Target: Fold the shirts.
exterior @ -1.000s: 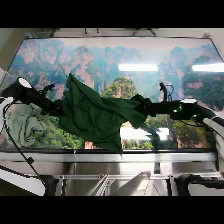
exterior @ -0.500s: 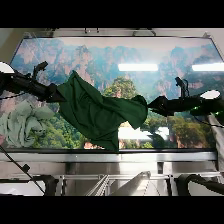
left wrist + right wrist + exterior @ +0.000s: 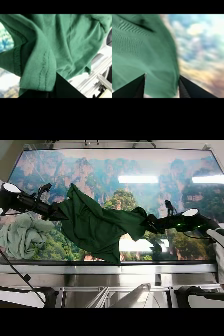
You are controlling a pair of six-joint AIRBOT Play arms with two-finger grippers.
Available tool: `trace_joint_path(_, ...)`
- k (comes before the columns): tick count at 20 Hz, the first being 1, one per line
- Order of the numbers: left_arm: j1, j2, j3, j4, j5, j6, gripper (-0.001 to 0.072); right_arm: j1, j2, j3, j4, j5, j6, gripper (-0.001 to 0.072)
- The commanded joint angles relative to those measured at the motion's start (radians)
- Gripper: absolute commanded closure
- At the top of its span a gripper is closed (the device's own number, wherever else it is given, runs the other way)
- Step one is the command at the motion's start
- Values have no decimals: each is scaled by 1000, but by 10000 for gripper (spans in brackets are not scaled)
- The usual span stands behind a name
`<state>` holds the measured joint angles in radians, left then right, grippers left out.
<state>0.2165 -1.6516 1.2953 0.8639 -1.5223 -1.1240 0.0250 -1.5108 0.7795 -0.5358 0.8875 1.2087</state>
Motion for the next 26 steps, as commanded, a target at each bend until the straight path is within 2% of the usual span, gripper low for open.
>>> trace_joint_path(1, 2, -5, -2, 0, 3, 2, 686, 68, -66, -1, 146, -30, -113, 405)
trace_joint_path(2, 2, -5, -2, -2, 2, 2, 686, 76, -66, 3, 234, -7, -202, 607)
trace_joint_path(3, 2, -5, -2, -4, -2, 2, 686, 76, -64, 14, 325, 33, -291, 691)
trace_joint_path(4, 2, -5, -1, -5, 0, 7, 686, 71, -50, 26, 377, 54, -338, 690)
trace_joint_path(7, 23, 29, 1, -82, -26, 17, 687, 7, 98, 103, 387, 107, -348, 690)
trace_joint_path(10, 88, 169, 1, -362, -106, 90, 687, -158, 352, 241, 386, 163, -305, 690)
trace_joint_path(13, 156, 370, 20, -692, -212, 107, 688, -346, 568, 428, 387, 233, -249, 690)
trace_joint_path(15, 179, 504, 97, -783, -240, 111, 687, -446, 676, 554, 386, 277, -250, 690)
trace_joint_path(19, 229, 737, 290, -771, -188, 118, 686, -578, 834, 731, 357, 241, -251, 690)
trace_joint_path(21, 272, 799, 341, -704, -142, 117, 685, -613, 855, 779, 301, 221, -251, 690)
trace_joint_path(23, 285, 824, 311, -616, -84, 116, 685, -608, 823, 780, 278, 247, -237, 690)
trace_joint_path(26, 219, 785, 154, -544, -33, 133, 684, -591, 671, 779, 275, 354, -196, 689)
